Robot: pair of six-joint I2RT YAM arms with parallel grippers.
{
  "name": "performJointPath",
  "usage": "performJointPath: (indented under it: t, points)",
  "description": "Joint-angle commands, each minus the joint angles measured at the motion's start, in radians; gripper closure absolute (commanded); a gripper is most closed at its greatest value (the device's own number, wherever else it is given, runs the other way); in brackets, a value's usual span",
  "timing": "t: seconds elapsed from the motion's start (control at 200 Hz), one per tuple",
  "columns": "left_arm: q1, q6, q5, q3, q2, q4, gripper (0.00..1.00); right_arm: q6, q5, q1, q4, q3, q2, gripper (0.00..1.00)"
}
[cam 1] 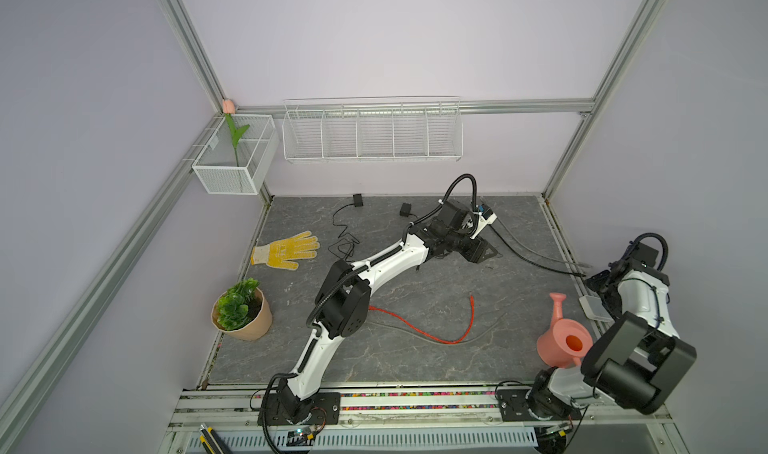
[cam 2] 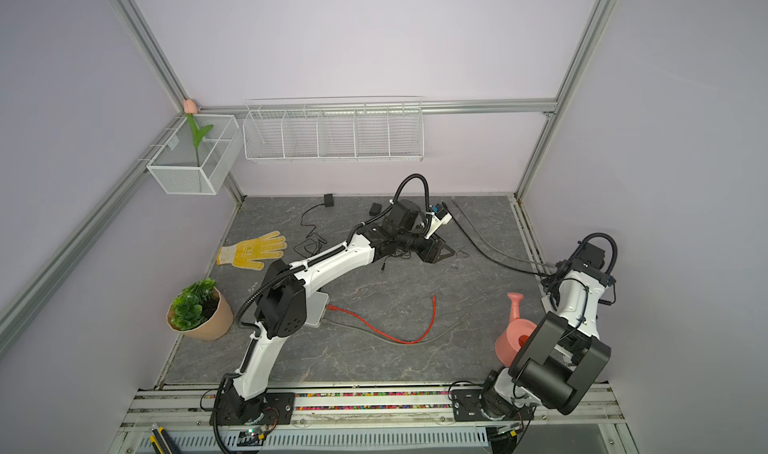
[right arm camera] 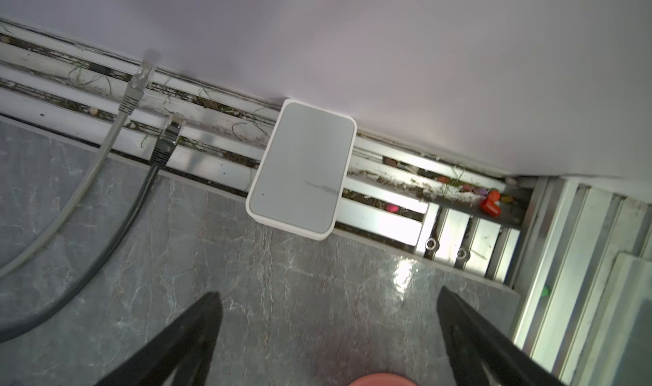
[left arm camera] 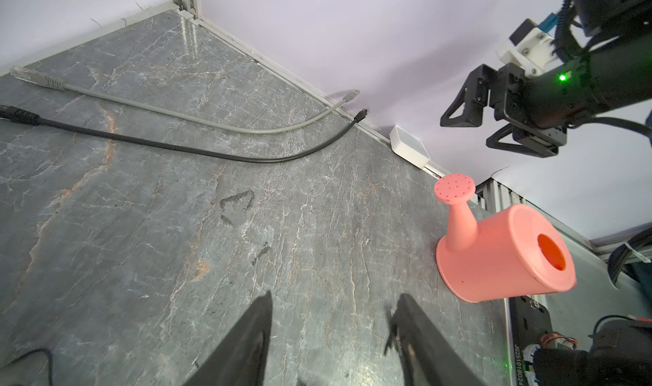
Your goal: Insert the plug into the switch port
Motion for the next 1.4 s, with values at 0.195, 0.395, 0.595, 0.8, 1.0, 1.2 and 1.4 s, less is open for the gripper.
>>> performJointPath:
  t: [0.195, 0.395, 0.595, 0.8, 1.0, 1.2, 1.4]
  points:
    - [0.016, -0.009, 0.01, -0.132, -0.07, 0.069, 0.43, -0.117, 0.146, 0.15, -0.115, 0.244, 0.202, 0.07]
    - [0.047, -0.038, 0.03, -0.217, -0.111, 0.14, 0.43, -0.162, 0.221, 0.21, -0.162, 0.308, 0.311, 0.24]
    - [0.057, -0.044, 0.044, -0.223, -0.11, 0.149, 0.44, -0.17, 0.318, 0.242, -0.208, 0.333, 0.397, 0.19]
    - [0.058, -0.05, 0.045, -0.232, -0.11, 0.155, 0.44, -0.14, 0.368, 0.264, -0.28, 0.347, 0.48, 0.18]
    - [0.064, -0.054, 0.041, -0.265, -0.124, 0.173, 0.45, -0.134, 0.409, 0.274, -0.31, 0.363, 0.491, 0.19]
    - [0.066, -0.058, 0.044, -0.303, -0.143, 0.194, 0.45, -0.122, 0.455, 0.272, -0.345, 0.373, 0.534, 0.19]
    - [0.074, -0.073, 0.055, -0.346, -0.162, 0.235, 0.45, -0.127, 0.444, 0.275, -0.349, 0.366, 0.56, 0.14]
